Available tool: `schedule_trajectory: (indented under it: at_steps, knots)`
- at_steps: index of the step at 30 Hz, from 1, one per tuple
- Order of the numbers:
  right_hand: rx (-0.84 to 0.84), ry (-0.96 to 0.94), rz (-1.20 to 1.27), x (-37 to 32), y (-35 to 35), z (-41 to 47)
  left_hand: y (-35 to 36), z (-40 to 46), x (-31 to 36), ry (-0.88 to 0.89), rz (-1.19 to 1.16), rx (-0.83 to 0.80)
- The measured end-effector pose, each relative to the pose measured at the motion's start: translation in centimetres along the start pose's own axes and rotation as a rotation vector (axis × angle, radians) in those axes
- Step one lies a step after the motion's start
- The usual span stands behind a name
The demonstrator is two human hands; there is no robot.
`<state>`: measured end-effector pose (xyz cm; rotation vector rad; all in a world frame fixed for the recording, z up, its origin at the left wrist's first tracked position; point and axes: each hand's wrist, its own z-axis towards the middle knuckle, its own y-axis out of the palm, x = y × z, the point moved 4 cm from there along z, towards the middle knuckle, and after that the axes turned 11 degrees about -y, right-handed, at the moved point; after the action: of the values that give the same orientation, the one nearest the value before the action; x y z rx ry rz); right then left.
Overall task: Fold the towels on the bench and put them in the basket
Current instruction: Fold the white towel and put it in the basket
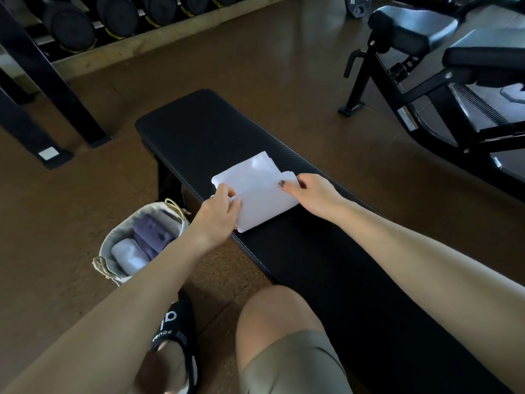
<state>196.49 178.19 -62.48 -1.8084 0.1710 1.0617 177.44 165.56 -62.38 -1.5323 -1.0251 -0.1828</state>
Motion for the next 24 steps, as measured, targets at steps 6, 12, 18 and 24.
schedule_trajectory:
  at_steps: [6,12,18,24]
  knots:
    - [0.127,0.02,-0.14,-0.1,1.3,0.1,0.6,0.5,0.2,-0.01,0.036,0.074]
    - [0.131,0.057,-0.16,-0.2,1.2,0.5,1.0,1.0,0.4,-0.005,0.14,0.087]
    - [0.217,-0.041,-0.1,0.1,1.1,0.7,1.1,0.5,0.9,-0.009,0.406,0.188]
    - [0.166,-0.722,-0.597,-2.5,1.5,1.5,1.2,-1.2,3.4,0.403,0.821,0.29]
